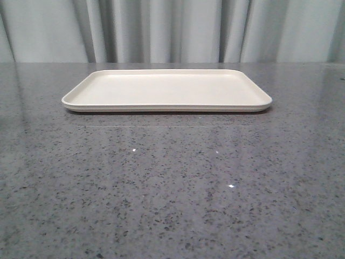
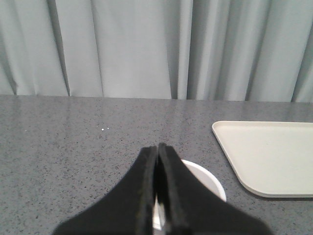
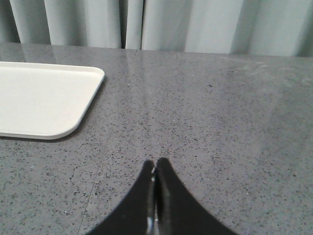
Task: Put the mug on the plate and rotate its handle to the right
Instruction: 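Lower the open left gripper over the mug rim and close on it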
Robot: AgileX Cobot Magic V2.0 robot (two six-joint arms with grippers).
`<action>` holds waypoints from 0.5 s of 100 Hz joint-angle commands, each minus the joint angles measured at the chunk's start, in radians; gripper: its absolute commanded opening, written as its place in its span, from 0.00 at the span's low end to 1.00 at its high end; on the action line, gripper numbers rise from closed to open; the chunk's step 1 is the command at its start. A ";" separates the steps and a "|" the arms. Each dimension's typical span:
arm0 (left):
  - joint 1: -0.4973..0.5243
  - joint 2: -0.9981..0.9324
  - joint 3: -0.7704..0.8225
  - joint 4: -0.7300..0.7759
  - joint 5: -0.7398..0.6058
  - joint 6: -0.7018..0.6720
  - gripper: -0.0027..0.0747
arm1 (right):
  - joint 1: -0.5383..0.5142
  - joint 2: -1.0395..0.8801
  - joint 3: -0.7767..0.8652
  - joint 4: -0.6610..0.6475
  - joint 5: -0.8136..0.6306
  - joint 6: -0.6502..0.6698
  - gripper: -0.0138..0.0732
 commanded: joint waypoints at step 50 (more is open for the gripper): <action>-0.007 0.168 -0.110 -0.025 -0.019 -0.008 0.01 | 0.002 0.202 -0.146 0.006 -0.011 0.001 0.09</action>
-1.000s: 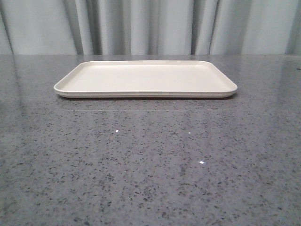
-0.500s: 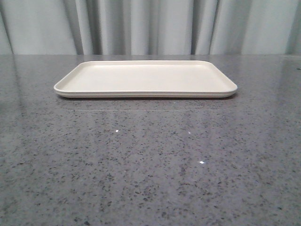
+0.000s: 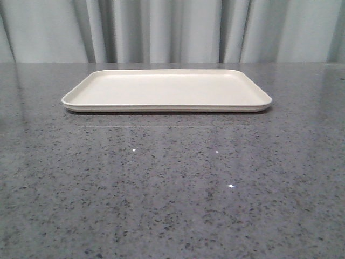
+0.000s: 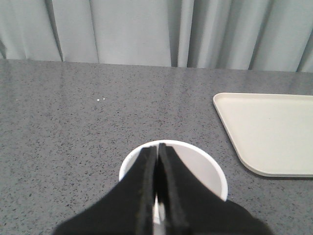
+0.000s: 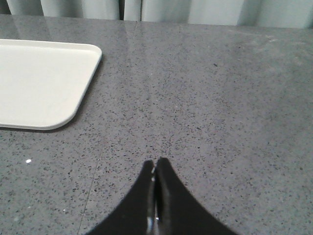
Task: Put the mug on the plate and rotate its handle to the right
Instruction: 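Lower the open left gripper over the mug rim and close on it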
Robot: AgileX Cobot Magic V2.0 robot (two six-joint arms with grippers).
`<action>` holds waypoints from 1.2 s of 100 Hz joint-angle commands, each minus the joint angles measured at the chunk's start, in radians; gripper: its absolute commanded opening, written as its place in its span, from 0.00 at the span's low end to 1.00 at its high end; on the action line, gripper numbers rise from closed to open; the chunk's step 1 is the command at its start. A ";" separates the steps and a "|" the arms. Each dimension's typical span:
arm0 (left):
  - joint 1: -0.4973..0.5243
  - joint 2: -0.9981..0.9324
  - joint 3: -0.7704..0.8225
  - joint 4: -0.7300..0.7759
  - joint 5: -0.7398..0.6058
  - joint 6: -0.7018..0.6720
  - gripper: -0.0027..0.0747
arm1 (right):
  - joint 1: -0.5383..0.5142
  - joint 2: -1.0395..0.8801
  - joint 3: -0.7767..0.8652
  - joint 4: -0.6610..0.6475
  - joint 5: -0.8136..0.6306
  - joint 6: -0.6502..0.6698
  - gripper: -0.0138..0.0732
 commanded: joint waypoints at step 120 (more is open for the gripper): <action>-0.007 0.262 -0.278 -0.012 0.196 -0.006 0.47 | 0.005 0.168 -0.198 0.003 0.119 -0.001 0.40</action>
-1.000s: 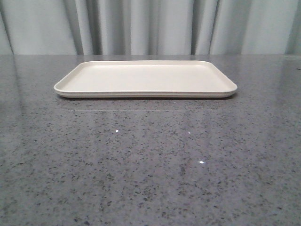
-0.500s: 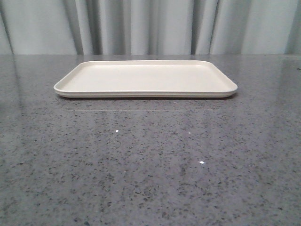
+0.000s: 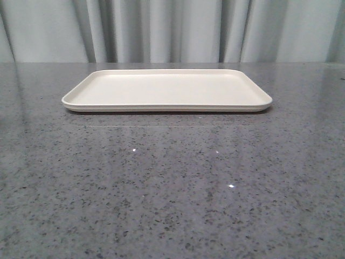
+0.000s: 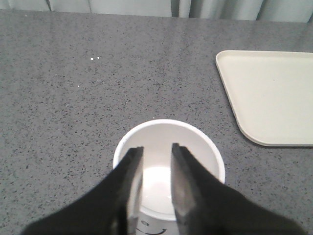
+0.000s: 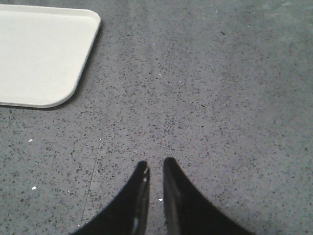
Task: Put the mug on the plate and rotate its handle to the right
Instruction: 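Lower the open left gripper over the mug rim and close on it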
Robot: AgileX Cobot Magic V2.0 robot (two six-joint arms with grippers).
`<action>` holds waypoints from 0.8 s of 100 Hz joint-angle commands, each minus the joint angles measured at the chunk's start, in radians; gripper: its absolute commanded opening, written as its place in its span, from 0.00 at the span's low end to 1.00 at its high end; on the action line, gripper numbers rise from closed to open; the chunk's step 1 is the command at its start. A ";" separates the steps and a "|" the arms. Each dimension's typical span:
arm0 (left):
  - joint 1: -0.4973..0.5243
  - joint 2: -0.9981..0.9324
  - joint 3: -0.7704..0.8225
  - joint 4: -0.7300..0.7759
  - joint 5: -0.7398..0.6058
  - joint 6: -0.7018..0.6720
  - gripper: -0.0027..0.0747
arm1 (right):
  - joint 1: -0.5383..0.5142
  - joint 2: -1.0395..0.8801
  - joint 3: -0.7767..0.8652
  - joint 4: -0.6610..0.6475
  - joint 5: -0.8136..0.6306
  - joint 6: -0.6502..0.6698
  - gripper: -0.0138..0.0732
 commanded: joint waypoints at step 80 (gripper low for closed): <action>0.037 0.386 -0.293 0.083 0.239 -0.147 0.55 | 0.005 0.121 -0.183 0.004 0.043 -0.002 0.53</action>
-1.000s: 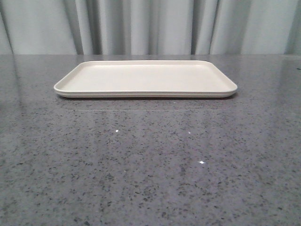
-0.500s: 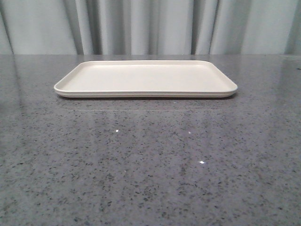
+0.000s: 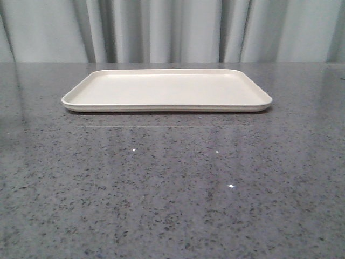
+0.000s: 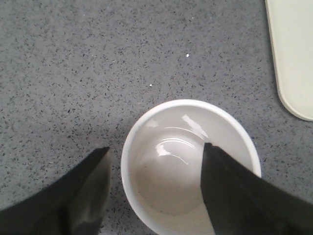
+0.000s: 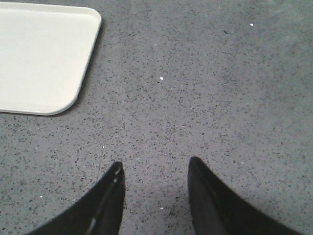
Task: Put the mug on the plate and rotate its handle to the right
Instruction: 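Lower the open left gripper over the mug rim and close on it, then lift the mug with the left gripper and carry it over the tray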
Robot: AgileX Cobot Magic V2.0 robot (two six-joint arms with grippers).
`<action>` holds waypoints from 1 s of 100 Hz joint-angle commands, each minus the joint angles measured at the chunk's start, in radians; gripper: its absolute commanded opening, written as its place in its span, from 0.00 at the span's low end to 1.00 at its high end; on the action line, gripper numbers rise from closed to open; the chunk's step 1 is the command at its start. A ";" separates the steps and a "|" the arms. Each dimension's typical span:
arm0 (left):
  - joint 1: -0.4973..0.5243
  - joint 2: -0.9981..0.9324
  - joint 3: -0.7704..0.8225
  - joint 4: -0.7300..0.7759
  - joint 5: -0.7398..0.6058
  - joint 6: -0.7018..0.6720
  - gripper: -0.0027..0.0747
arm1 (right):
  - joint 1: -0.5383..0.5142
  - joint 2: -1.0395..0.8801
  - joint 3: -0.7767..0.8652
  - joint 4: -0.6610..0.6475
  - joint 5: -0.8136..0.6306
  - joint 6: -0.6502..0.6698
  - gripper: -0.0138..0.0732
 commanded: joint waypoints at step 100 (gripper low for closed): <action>0.098 0.227 -0.042 -0.061 -0.059 0.034 0.01 | 0.005 0.010 -0.036 0.008 -0.055 -0.002 0.53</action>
